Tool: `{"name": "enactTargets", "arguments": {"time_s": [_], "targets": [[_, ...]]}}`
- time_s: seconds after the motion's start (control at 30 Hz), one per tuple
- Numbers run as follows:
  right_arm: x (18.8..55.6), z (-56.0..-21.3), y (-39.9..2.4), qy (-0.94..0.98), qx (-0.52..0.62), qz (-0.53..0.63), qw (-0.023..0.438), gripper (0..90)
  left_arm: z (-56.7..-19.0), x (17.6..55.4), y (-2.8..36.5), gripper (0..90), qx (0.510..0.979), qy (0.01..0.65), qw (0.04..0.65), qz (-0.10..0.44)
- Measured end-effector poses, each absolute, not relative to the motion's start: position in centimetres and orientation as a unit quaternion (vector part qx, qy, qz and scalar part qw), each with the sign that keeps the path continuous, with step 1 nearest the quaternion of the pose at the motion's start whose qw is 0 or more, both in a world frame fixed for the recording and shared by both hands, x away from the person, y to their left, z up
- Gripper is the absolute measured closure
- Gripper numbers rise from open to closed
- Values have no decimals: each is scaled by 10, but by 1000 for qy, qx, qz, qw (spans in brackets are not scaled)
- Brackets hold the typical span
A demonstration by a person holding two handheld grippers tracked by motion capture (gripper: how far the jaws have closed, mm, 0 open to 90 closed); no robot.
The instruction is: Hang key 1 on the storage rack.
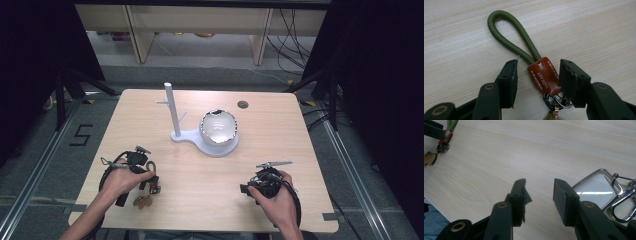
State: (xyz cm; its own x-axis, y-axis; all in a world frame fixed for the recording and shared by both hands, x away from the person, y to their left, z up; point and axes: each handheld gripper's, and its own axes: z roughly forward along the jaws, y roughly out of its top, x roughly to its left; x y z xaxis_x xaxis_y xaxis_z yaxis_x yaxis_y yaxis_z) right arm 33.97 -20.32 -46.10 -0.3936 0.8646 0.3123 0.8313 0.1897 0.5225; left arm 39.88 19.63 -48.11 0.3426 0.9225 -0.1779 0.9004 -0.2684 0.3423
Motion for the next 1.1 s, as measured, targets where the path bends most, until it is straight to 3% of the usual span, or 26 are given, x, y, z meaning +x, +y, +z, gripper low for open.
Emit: {"name": "enactTargets", "arguments": {"time_s": [0.4, 0.9, 1.1], "targets": [[338, -461, -201, 766, 554, 326, 8, 617, -480, 407, 187, 528, 813, 558, 165, 20], [338, -461, -203, 776, 546, 315, 9, 613, -481, 406, 179, 522, 799, 582, 151, 13], [338, -462, -203, 771, 545, 328, 13, 609, -482, 403, 180, 585, 810, 568, 142, 17]]}}
